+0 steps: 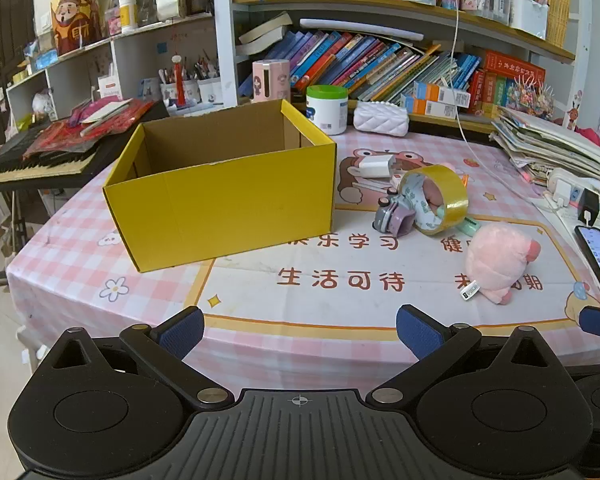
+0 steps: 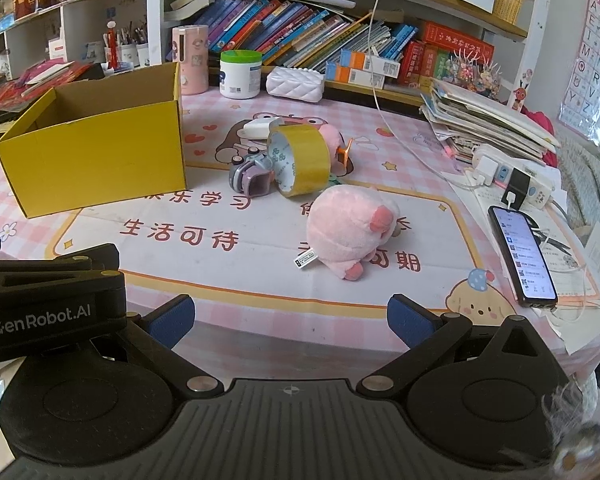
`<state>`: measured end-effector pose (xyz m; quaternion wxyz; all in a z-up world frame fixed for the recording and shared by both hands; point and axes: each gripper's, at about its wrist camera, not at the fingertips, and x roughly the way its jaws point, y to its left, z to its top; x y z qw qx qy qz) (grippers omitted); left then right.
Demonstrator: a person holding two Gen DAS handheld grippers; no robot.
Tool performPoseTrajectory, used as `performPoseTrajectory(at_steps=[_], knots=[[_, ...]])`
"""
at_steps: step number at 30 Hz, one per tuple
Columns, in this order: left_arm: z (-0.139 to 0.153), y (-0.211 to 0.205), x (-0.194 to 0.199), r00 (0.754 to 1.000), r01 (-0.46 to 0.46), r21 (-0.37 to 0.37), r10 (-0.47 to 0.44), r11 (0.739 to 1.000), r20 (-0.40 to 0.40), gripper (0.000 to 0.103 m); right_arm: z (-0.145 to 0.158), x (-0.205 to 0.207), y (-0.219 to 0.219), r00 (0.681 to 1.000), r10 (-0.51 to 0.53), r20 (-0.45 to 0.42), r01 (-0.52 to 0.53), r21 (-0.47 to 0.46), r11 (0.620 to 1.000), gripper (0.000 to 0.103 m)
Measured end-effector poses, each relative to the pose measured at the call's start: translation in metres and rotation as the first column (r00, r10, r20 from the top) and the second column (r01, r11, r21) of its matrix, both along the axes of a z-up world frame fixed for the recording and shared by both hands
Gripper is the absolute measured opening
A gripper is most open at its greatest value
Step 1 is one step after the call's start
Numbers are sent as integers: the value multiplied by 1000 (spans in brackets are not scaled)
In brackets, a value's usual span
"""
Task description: Organize objects
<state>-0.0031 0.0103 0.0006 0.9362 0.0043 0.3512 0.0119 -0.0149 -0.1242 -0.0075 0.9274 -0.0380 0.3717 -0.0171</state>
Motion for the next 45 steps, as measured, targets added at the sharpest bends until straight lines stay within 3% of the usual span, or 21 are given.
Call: performPoseTrajectory(at_steps=[25, 45], knots=[[1, 12, -2, 1000, 1, -12, -1, 1000, 16, 103, 2, -2, 12, 1000, 8, 19, -8, -11, 1000, 103], [-1, 18, -14, 998, 61, -55, -60, 997, 18, 103, 5, -23, 17, 999, -29, 33, 30, -21, 999, 103]])
